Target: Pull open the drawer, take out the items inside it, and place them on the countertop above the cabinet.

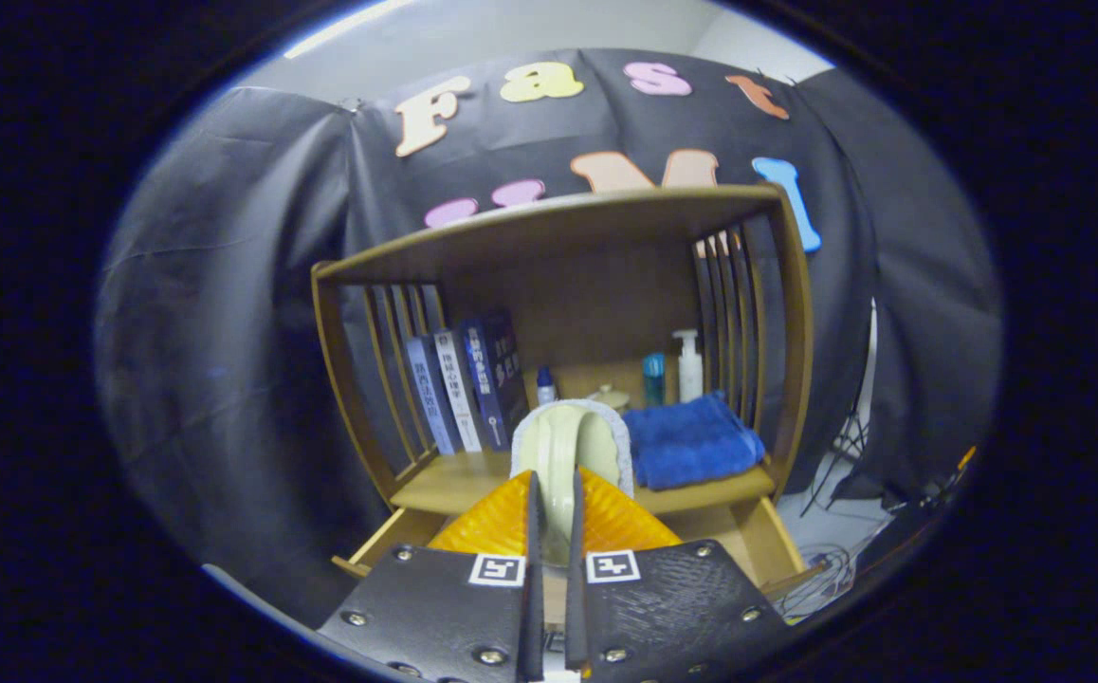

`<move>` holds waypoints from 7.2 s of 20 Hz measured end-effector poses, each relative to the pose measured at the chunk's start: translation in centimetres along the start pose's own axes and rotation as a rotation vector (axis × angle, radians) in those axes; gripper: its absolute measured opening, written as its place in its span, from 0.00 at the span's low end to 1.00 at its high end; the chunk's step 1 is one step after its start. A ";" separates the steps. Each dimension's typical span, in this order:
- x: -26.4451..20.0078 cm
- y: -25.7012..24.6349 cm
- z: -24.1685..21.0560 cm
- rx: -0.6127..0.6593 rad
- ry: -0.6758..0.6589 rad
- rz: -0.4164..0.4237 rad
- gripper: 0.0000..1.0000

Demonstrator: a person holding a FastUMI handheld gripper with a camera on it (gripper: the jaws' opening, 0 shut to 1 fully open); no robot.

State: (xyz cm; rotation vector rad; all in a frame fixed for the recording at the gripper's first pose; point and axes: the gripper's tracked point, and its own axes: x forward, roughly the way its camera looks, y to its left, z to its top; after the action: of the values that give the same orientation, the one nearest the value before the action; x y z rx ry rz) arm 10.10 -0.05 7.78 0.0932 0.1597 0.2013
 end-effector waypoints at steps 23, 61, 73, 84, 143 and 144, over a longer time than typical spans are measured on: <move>17.6 -2.9 -12.5 0.129 0.421 -0.168 0.09; 5.4 5.8 -1.4 0.109 0.154 0.077 0.99; -6.4 7.1 -7.2 0.064 -0.009 0.048 0.99; -8.4 4.0 -15.4 0.121 -0.039 -0.024 0.99; 15.5 -0.8 -26.8 -0.160 0.038 -0.224 0.99; 15.5 -1.0 -26.9 -0.192 0.048 -0.229 0.99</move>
State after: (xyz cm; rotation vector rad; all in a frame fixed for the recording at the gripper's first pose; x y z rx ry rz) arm 20.77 4.26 -21.07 -0.1211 0.1964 -0.0099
